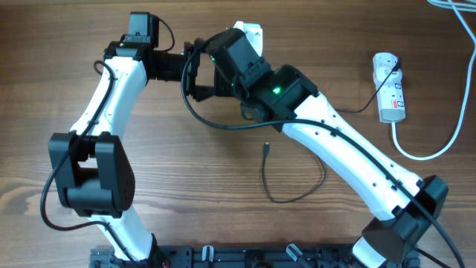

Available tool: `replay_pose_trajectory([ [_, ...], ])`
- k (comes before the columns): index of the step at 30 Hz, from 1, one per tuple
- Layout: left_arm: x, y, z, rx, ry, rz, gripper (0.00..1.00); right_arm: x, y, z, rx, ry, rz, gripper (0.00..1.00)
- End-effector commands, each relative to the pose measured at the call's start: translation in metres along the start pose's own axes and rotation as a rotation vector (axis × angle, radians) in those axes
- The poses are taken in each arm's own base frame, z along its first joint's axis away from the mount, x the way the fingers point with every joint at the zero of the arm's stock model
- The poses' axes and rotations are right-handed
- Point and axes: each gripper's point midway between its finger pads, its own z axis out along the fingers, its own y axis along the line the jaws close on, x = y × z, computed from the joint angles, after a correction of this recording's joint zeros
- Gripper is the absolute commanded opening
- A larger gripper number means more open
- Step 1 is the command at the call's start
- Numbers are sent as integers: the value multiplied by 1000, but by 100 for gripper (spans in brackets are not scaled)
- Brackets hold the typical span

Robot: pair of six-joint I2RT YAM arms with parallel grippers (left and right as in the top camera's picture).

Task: Plug charger to phone and switch on socket

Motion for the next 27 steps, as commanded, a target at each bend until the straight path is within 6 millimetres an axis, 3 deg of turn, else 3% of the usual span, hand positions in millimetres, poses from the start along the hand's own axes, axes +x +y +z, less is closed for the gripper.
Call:
replay_pose_trajectory([
  [1,20,-16,-3,28,34,76,100,-10,-9,4,38,-33,145,4],
  [13,15,-18,-3,26,9,104,100,-29,-40,6,70,-74,722,6],
  [16,12,-17,-3,21,-8,88,94,-28,-40,6,60,-71,868,6],
  [20,11,-19,-3,24,-12,73,83,-23,-31,7,27,-20,943,6],
  [27,10,-26,-4,37,-16,52,83,-19,-27,6,13,13,1046,5],
])
